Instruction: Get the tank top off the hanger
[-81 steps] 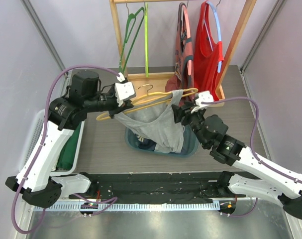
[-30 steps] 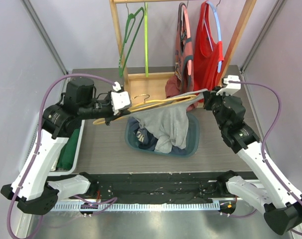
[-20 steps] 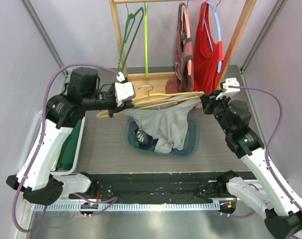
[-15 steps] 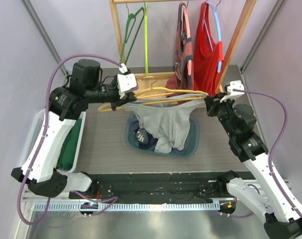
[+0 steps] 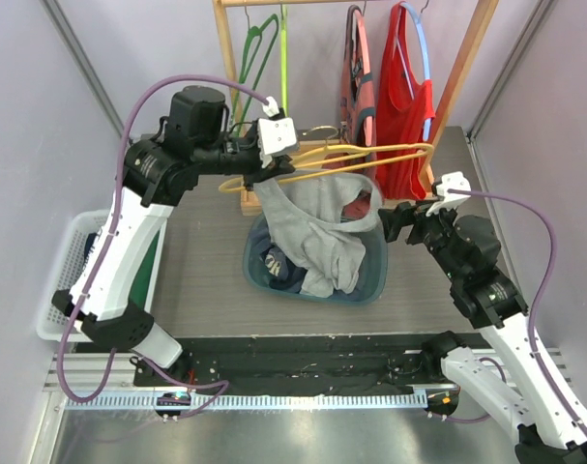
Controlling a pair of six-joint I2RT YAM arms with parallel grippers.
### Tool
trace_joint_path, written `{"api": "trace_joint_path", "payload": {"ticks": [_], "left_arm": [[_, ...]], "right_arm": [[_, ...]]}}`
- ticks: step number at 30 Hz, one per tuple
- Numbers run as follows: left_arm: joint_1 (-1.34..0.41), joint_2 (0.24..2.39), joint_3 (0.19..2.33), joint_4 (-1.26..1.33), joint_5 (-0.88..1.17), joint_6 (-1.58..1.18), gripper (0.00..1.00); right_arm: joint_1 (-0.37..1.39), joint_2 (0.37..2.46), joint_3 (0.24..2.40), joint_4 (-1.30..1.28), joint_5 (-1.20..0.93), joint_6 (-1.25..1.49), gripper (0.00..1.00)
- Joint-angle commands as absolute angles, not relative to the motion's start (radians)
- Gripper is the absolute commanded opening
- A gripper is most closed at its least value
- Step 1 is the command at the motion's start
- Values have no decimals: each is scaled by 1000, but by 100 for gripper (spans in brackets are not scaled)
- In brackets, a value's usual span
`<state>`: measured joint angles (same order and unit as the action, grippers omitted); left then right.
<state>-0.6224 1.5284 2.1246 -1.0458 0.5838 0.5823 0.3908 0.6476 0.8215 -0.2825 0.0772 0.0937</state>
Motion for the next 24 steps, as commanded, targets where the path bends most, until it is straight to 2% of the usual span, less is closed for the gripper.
{"api": "trace_joint_path", "payload": {"ticks": [1,6,10,15,20,23,24], "left_arm": [[-655,1580,2272,-1046,569,583,0],[-672,1562,2232,-1052,561,607,0],[-692,1533,2194,-1130,565,667,0],[-713,1506,2117,-1227,558,699,0],[-723,1503,2072,-1308,552,729,0],[-726,1500,2068,-1316,549,742,0],[-726,1491,2066,-1315,546,747,0]], "right_arm": [[393,634,957,-345,37,63,100],[393,601,1058,-458,-75,5,100],[394,607,1230,-485,-171,-112,100],[396,718,1365,-500,-334,-236,100],[396,839,1405,-523,-480,-288,100],[396,894,1422,-587,-599,-322,93],[399,903,1434,-604,-618,-331,85]]}}
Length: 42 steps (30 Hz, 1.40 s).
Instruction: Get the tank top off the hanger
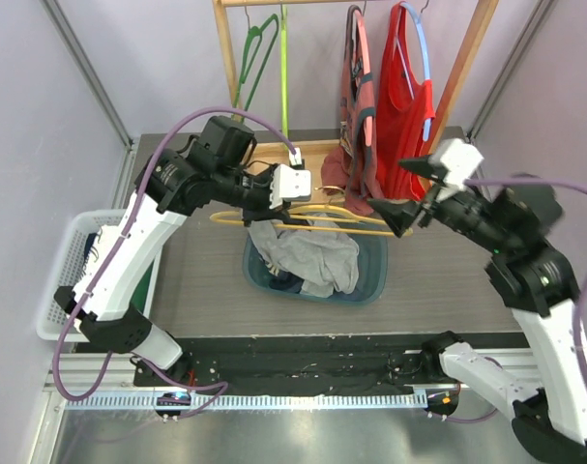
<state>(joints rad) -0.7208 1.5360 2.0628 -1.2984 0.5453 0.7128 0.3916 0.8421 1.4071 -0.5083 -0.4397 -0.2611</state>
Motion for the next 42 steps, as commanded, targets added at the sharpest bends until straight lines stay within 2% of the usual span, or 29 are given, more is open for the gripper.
{"api": "trace_joint_path", "payload": {"ticks": [1,4,7,11,13,15,17,22,25,26,27,31,36,42], "left_arm": [[-724,1488,2065,-1310,546,752,0],[-726,1465,2051,-1296,543,772,0],[-726,1439,2020,-1284,549,785,0],[-723,1399,1957,-1203,568,726,0],[-724,1407,1968,-1207,577,707,0],[-723,1414,1989,-1229,604,715,0],[-724,1414,1993,-1258,621,748,0],[-724,1442,2020,-1327,661,824,0],[-724,1486,2081,-1382,673,844,0],[-724,1497,2103,-1396,672,844,0],[-724,1528,2141,-1408,673,842,0],[-726,1581,2221,-1488,698,847,0],[-726,1592,2217,-1528,707,857,0],[-727,1592,2215,-1557,716,865,0]], "right_arm": [[400,916,1439,-617,-633,-334,82],[402,914,1456,-646,-664,-350,70],[400,882,1440,-653,-649,-342,70],[400,844,1422,-640,-574,-279,41],[400,833,1427,-641,-560,-249,45],[402,815,1422,-661,-561,-252,85],[399,793,1392,-672,-589,-274,99],[402,795,1370,-687,-676,-310,99],[411,811,1367,-692,-698,-322,86],[411,816,1365,-689,-715,-322,76],[413,831,1364,-686,-721,-318,73],[414,871,1356,-658,-729,-308,72],[425,916,1390,-655,-732,-308,72],[439,976,1404,-653,-745,-308,65]]}}
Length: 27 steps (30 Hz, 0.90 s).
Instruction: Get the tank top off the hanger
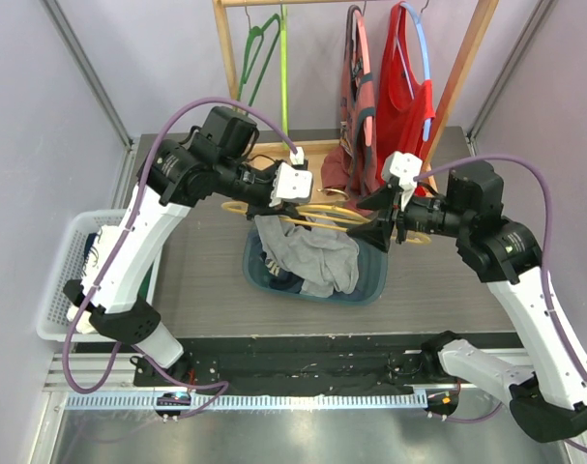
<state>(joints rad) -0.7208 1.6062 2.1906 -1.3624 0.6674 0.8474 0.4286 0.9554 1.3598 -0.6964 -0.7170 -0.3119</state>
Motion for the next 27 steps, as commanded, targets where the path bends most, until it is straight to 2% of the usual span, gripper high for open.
{"api": "trace_joint_path", "payload": {"ticks": [1,3,4,6,7,10,12,13,14,15,16,17,27], "left_arm": [[-727,1592,2217,-1562,718,864,0],[-729,1589,2215,-1565,719,867,0],[-727,1588,2215,-1569,718,867,0],[-729,1586,2210,-1569,713,864,0],[-727,1583,2206,-1563,707,856,0],[-729,1559,2155,-1484,684,803,0],[-729,1502,2052,-1295,620,724,7],[-730,1476,2008,-1207,582,682,22],[-732,1451,1956,-1118,490,585,30],[-733,1430,1927,-1003,459,557,49],[-733,1436,1939,-990,422,526,92],[-733,1446,1956,-985,395,484,99],[-733,1361,1948,-819,200,344,100]], "right_arm": [[440,980,1405,-655,-753,-305,59],[448,991,1399,-657,-761,-304,48],[451,992,1394,-655,-764,-302,32],[456,988,1387,-655,-769,-301,16],[456,983,1387,-649,-765,-293,2],[456,960,1379,-635,-756,-284,1],[456,950,1371,-626,-749,-273,1],[456,939,1367,-623,-744,-272,1],[456,934,1364,-618,-741,-267,1],[454,925,1359,-615,-726,-264,1],[456,914,1345,-608,-724,-265,1],[456,908,1338,-606,-723,-264,1],[456,858,1292,-604,-629,-271,1]]}}
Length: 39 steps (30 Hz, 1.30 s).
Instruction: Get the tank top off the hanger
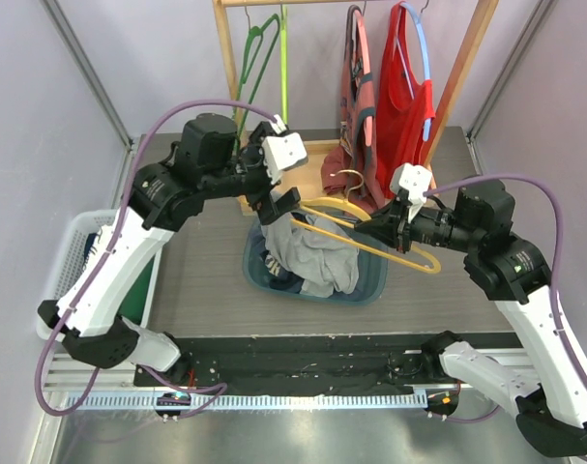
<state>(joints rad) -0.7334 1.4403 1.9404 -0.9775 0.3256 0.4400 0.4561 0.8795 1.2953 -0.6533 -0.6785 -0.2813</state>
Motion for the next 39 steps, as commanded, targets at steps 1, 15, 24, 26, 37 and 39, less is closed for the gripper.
{"api": "trace_joint_path", "payload": {"ticks": [1,15,24,26,37,39], "left_arm": [[-733,1350,1942,-815,160,342,100],[-724,1213,1703,-851,212,262,92],[-724,1256,1605,-831,259,230,83],[-724,1276,1611,-818,256,230,82],[-726,1365,1649,-778,232,209,43],[-724,1367,1654,-775,232,210,22]], "right_arm": [[456,853,1286,-600,-605,-273,1],[456,827,1246,-540,-526,-238,1],[456,819,1236,-538,-535,-224,1],[456,815,1230,-540,-534,-222,1],[456,773,1204,-537,-542,-219,1],[456,766,1195,-537,-535,-224,1]]}}
